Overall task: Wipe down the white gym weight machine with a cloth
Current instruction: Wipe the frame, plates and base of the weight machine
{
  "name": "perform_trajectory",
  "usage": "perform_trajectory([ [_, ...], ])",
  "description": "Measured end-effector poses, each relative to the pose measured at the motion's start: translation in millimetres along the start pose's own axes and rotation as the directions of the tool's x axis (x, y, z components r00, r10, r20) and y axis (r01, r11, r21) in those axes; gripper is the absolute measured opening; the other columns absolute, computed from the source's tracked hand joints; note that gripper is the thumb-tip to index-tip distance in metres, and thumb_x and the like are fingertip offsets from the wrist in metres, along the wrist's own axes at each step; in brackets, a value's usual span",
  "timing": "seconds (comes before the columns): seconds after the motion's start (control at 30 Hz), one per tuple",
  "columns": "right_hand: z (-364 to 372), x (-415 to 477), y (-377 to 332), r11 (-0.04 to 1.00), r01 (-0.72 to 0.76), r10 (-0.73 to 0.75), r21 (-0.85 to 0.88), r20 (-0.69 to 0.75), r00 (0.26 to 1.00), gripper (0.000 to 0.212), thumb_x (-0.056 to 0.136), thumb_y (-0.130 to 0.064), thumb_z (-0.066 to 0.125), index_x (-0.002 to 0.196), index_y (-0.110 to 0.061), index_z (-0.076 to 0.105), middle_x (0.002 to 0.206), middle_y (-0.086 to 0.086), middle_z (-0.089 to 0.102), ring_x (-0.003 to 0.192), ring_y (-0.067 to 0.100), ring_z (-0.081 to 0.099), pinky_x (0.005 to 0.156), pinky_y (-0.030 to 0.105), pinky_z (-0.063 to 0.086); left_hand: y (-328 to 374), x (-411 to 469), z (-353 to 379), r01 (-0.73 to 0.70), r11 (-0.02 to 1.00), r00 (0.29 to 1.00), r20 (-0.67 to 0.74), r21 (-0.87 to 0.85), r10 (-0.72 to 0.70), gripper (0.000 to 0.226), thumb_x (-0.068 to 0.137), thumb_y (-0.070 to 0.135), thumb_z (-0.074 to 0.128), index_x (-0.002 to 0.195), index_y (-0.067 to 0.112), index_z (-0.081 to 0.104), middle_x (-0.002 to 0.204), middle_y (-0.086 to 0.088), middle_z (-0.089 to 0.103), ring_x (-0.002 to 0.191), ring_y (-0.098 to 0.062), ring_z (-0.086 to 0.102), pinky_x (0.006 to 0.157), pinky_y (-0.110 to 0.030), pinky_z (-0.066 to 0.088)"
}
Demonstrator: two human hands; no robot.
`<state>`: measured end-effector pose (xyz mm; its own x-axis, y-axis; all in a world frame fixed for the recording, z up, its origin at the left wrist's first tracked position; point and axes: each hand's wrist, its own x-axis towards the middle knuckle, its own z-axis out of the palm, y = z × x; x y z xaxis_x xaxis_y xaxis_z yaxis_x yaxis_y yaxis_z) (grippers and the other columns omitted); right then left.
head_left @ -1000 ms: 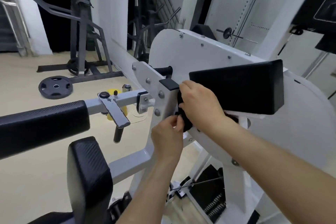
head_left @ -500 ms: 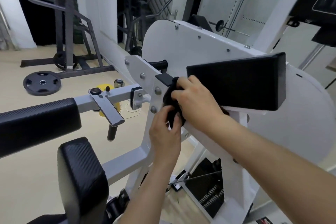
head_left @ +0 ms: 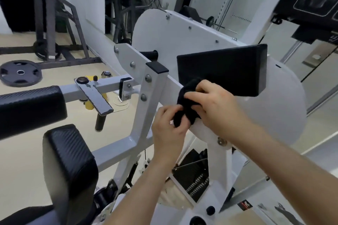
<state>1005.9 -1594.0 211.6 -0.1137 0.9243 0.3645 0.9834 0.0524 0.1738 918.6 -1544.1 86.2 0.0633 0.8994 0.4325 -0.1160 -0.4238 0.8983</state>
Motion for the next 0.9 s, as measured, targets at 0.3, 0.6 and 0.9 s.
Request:
perform_trajectory([
  [0.3, -1, -77, 19, 0.999, 0.027, -0.027, -0.037, 0.015, 1.000, 0.012, 0.081, -0.012, 0.074, 0.093, -0.014, 0.072, 0.096, 0.005, 0.053, 0.079, 0.025, 0.053, 0.050, 0.040, 0.051, 7, -49, 6, -0.241, 0.959, 0.958, 0.194, 0.147, 0.211, 0.019, 0.079, 0.008, 0.069, 0.093, 0.020, 0.070, 0.096, 0.011, 0.061, 0.083, 0.004, 0.053, 0.071, -0.013, 0.047],
  [0.6, 18, -83, 6, 0.984, -0.100, 0.134, 0.147, -0.240, 0.961, 0.014, 0.079, 0.000, 0.074, 0.093, -0.005, 0.075, 0.100, 0.013, 0.063, 0.087, 0.029, 0.060, 0.067, 0.042, 0.055, 19, -70, 18, -0.031, 0.996, 0.989, 0.147, 0.089, 0.017, 0.026, 0.084, 0.004, 0.065, 0.104, 0.020, 0.068, 0.096, 0.010, 0.058, 0.091, -0.002, 0.054, 0.073, -0.034, 0.054],
  [0.9, 42, -89, 33, 0.633, -0.321, 0.651, 0.704, -0.260, 0.714, 0.024, 0.090, 0.001, 0.060, 0.108, -0.009, 0.072, 0.103, -0.001, 0.063, 0.094, 0.009, 0.062, 0.085, 0.011, 0.045, 81, 1, 27, -0.537, 0.759, 0.836, 0.349, 0.368, 0.423, 0.019, 0.090, 0.007, 0.064, 0.105, 0.010, 0.075, 0.106, -0.005, 0.069, 0.094, -0.022, 0.064, 0.079, -0.035, 0.055],
])
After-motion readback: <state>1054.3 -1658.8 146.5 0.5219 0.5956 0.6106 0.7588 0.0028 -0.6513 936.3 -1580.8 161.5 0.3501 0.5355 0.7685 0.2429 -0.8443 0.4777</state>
